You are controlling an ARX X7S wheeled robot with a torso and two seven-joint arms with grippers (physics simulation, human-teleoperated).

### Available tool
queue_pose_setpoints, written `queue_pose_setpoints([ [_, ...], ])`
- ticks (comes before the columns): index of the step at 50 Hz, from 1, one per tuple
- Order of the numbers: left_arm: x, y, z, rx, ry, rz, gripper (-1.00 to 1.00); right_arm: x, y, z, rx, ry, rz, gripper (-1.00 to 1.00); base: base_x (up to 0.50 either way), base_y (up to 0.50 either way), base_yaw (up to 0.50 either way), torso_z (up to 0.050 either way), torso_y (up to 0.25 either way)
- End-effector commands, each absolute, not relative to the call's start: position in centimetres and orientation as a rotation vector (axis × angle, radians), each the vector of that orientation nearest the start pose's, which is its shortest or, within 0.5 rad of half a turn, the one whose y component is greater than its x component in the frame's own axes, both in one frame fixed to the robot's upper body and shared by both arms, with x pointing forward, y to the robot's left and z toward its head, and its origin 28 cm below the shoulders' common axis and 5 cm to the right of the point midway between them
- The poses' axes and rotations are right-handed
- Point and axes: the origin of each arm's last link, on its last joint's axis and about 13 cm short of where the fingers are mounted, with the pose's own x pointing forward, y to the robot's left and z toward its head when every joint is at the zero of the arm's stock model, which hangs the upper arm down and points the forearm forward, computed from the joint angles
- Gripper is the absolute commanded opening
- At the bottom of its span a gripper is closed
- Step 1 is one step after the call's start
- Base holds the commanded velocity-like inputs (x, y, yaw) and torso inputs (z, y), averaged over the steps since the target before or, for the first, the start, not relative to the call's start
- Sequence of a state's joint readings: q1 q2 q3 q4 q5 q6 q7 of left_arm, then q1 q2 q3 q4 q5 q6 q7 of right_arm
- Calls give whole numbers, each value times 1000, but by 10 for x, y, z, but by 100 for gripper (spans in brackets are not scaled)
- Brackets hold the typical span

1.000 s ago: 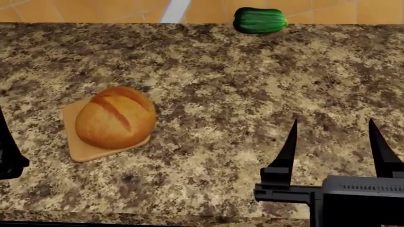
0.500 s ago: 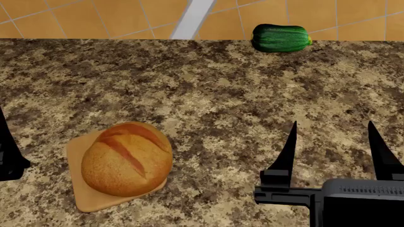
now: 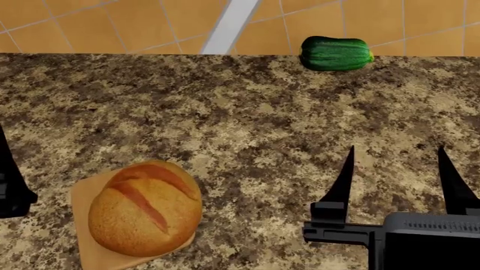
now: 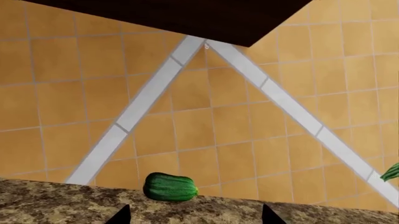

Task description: Pick up the wedge of cheese and place it on the slice of bread to prepare a simple cheese on bread dish.

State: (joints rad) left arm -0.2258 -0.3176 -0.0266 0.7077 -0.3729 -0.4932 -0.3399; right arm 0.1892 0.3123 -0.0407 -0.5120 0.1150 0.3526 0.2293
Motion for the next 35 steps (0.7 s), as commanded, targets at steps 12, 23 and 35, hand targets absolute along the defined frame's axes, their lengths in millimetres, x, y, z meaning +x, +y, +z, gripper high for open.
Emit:
queue_pose_setpoints([
  [12, 182, 228, 160, -35, -314, 162, 100, 234, -139, 138, -168, -339, -133, 100, 0, 0, 0, 0, 0],
  [23, 161, 231, 154, 67, -255, 241, 100, 235, -141, 135, -162, -323, -135, 100, 0, 0, 0, 0, 0],
  [35, 143, 238, 143, 91, -142, 360, 100, 237, -140, 130, -159, -302, -131, 100, 0, 0, 0, 0, 0],
])
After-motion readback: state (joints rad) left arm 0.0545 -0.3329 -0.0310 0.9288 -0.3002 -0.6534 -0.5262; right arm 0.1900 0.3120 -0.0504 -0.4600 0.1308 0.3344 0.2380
